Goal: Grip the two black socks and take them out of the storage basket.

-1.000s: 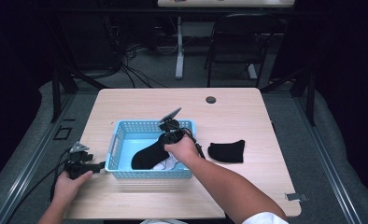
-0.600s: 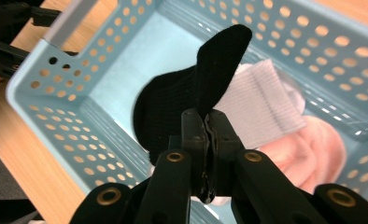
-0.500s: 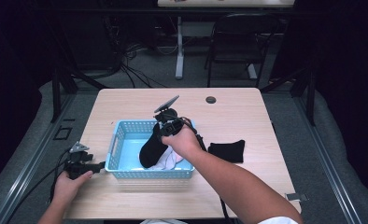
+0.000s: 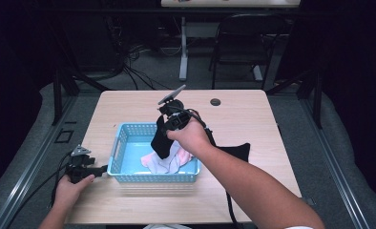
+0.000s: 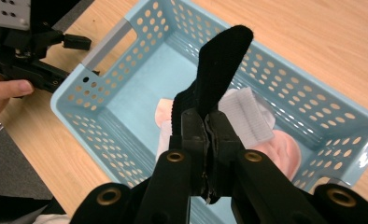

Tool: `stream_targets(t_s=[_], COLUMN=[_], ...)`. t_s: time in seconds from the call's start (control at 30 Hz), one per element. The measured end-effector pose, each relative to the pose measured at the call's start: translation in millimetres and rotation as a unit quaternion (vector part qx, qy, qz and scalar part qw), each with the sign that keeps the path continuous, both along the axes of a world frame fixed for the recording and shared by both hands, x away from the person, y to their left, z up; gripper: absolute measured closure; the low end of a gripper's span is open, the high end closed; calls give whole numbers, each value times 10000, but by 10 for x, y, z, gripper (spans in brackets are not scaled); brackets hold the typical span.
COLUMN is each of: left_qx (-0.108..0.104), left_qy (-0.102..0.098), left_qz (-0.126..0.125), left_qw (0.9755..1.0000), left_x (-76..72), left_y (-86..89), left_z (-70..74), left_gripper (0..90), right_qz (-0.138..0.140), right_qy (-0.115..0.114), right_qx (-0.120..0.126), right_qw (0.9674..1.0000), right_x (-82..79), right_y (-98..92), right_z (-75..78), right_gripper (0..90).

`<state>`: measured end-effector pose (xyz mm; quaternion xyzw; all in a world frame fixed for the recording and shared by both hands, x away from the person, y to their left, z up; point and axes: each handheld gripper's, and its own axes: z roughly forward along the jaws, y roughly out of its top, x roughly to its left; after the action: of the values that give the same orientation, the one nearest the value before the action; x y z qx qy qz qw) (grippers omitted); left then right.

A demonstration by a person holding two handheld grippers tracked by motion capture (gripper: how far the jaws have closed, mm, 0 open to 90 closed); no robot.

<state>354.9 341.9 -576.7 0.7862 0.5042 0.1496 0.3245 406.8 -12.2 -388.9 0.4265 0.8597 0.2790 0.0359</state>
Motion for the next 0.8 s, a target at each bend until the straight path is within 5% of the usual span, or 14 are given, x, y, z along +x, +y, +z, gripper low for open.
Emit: stream_targets(t_s=[0.8], left_qx=[24], left_qy=[-7], left_qz=[-3], left_qw=[10000], left_x=[1], left_y=[-3], left_z=[-5], left_gripper=[244], right_qz=[-166], right_qy=[-204], right_qx=[277], right_qw=[9993], right_x=[-59], right_y=[-283], right_z=[363], right_gripper=[871])
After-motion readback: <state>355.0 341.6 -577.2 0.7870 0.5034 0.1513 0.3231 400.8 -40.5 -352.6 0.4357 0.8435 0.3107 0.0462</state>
